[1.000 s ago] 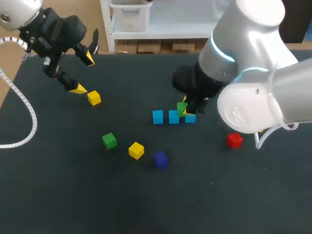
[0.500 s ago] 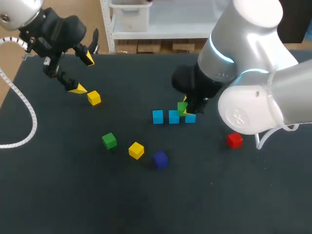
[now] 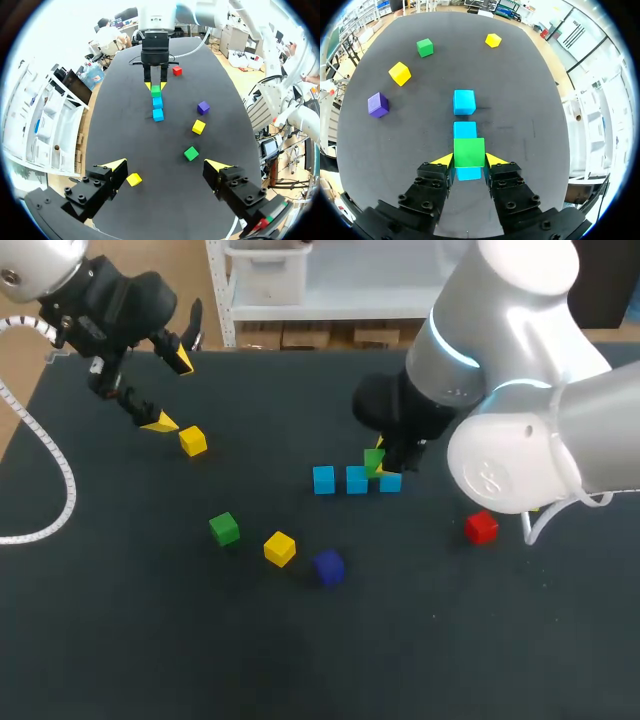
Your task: Place the blue cubes, place green cubes on the blue cubes, place the yellow cubes on the green cubes, then place the red cubes on the yellow cubes, and place purple cube on the red cubes.
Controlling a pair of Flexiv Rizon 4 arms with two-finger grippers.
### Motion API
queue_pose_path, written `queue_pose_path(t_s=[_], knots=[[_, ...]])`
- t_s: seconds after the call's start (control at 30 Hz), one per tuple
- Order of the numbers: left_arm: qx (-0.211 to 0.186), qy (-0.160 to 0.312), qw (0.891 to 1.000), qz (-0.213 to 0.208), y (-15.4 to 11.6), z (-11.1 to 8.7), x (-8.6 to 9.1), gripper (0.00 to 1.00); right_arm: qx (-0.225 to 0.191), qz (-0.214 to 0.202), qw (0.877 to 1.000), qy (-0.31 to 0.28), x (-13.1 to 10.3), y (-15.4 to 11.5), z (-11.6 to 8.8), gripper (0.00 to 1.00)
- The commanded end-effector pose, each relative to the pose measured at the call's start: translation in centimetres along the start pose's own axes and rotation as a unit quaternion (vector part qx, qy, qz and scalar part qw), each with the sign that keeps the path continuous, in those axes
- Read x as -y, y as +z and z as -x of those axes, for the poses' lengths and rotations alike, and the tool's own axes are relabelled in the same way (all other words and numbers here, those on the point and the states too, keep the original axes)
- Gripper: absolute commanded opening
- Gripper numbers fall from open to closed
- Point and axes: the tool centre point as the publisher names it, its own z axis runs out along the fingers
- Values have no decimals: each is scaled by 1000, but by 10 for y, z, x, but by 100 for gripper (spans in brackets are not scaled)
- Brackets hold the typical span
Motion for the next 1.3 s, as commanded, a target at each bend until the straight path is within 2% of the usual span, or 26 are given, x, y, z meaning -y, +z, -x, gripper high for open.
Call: queue_pose_path(t_s=[0.03,0.5,0.8,0.93,1.3], knots=[[0,1,1000,-1,0,-1,-1,100,0,1,1000,1,2,1,0,0],[0,1,1000,-1,0,-1,-1,100,0,3,1000,2,5,2,-1,2],[0,1,1000,-1,0,-1,-1,100,1,7,1000,2,5,4,-1,21],[0,1,1000,-1,0,-1,-1,100,1,8,1000,1,5,4,0,42],[0,1,1000,-1,0,-1,-1,100,1,8,1000,0,5,4,0,47]])
